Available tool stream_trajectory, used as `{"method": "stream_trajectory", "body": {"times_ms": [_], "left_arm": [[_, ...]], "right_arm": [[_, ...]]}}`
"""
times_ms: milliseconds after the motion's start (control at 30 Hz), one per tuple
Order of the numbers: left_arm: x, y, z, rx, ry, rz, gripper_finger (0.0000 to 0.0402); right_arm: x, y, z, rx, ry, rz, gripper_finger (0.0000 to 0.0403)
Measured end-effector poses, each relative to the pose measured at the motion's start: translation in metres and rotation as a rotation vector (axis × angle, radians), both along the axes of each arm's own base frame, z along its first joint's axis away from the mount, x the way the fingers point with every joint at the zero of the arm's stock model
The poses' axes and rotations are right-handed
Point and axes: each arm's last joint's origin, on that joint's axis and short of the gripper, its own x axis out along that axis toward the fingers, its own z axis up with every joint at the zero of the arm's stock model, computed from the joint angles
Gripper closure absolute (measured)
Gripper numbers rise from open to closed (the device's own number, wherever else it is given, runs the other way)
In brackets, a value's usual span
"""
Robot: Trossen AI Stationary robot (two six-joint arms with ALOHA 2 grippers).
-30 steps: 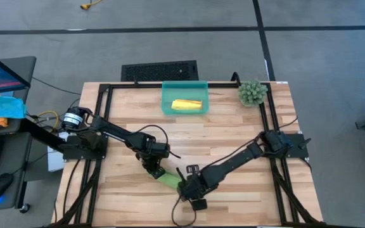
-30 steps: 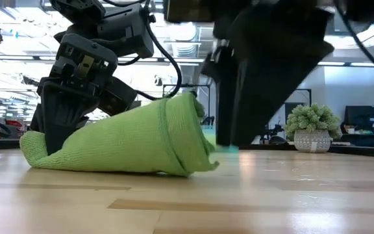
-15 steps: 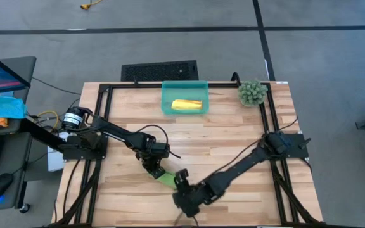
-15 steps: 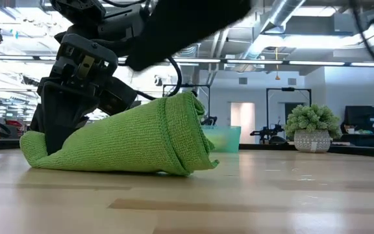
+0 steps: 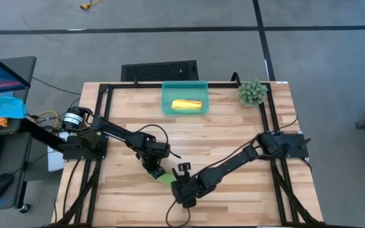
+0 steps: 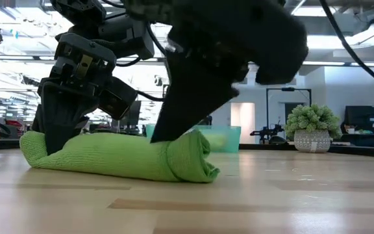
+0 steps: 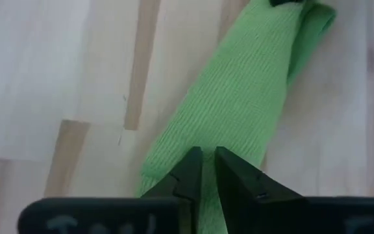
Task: Roll microfiber towels into tight, uniform cylinder then place into a basket
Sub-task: Roll the green microfiber towel
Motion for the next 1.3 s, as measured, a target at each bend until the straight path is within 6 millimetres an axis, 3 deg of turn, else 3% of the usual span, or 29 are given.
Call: {"method": "stream_trajectory", "body": {"times_ms": [233, 367, 767, 933, 1300], "left_arm": [[0.000, 0.000, 0.000, -0.002, -0.004, -0.008, 0.0380], [0.000, 0.000, 0.000, -0.001, -0.013, -0.021, 0.0365], [0.001, -0.005, 0.001, 0.012, -0.083, -0.144, 0.0270], [0.000, -0.003, 0.003, -0.003, -0.109, -0.188, 0.0257], [-0.020, -0.011, 0.048, 0.255, -0.245, -0.245, 0.0279]], "right_arm": [[0.002, -0.004, -0.016, -0.007, 0.049, -0.039, 0.0338], [0.002, -0.006, -0.016, 0.013, 0.065, -0.039, 0.0338], [0.002, -0.006, -0.016, 0.016, 0.074, -0.034, 0.0338], [0.002, -0.006, -0.017, 0.015, 0.078, -0.026, 0.0338], [0.001, -0.007, -0.018, 0.014, 0.087, -0.024, 0.0338]]}}
